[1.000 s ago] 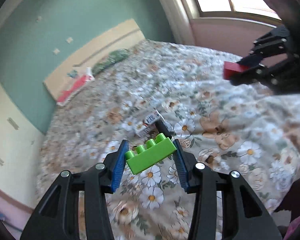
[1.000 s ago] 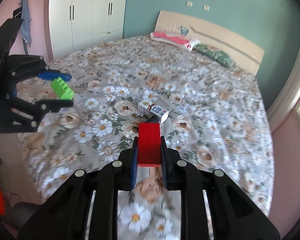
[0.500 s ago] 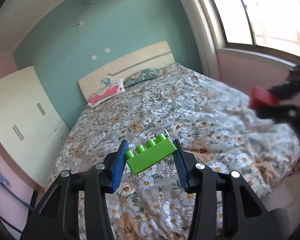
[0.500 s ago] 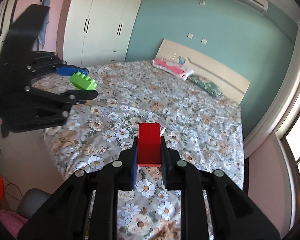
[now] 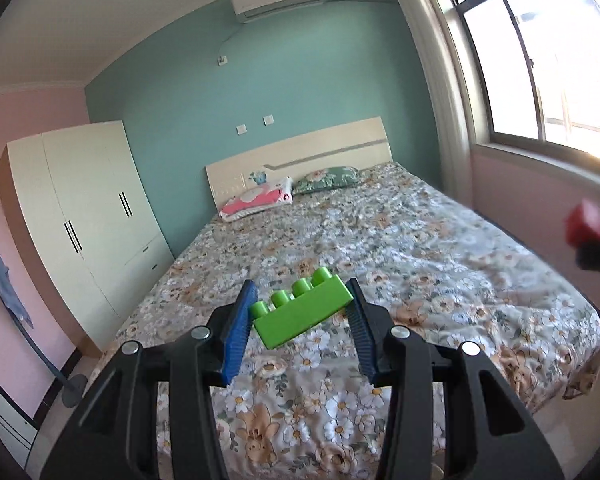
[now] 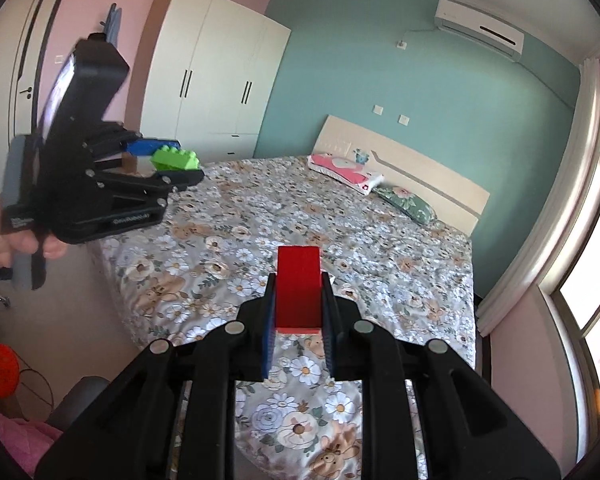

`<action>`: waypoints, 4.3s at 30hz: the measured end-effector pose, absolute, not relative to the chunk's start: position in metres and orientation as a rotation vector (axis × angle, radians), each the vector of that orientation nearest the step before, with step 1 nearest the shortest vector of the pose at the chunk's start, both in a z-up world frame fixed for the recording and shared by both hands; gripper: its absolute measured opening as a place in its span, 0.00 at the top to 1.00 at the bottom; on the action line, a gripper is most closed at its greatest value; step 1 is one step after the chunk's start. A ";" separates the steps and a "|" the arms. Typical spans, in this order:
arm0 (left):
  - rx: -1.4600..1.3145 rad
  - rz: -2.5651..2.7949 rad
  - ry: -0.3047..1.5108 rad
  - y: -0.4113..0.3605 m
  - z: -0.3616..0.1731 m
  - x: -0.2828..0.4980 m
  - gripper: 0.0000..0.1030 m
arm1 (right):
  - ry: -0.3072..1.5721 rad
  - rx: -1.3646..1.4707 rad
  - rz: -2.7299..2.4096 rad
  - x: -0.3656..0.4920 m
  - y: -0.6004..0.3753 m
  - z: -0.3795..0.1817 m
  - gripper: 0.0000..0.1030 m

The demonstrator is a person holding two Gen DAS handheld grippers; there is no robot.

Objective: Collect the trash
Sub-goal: 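Lift the green brick and red block and carry both to the bin, then open both tools over the bin, dropping the green brick and red block, then move both tools back toward the milk carton and black foam tube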

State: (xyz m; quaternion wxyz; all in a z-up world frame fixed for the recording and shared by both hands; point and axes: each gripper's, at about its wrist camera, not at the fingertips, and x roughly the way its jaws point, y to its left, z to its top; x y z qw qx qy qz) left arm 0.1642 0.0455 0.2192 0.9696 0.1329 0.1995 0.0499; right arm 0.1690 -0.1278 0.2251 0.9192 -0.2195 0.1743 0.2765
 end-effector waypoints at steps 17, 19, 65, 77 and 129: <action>0.282 -0.032 0.645 0.043 0.081 0.126 0.54 | 0.546 -0.462 0.678 0.144 -0.114 0.104 0.80; 0.298 -0.058 0.673 0.036 0.063 0.122 0.54 | 0.593 -0.468 0.695 0.146 -0.110 0.080 0.80; 0.120 -0.151 1.362 0.048 -0.302 0.160 0.54 | 1.343 -0.349 0.767 0.192 -0.066 -0.318 0.80; 0.006 -0.117 1.501 0.058 -0.378 0.184 0.54 | 1.498 -0.250 0.693 0.214 -0.054 -0.399 0.80; -0.154 -0.090 1.615 0.060 -0.453 0.201 0.29 | 1.505 -0.305 0.615 0.227 -0.042 -0.464 0.57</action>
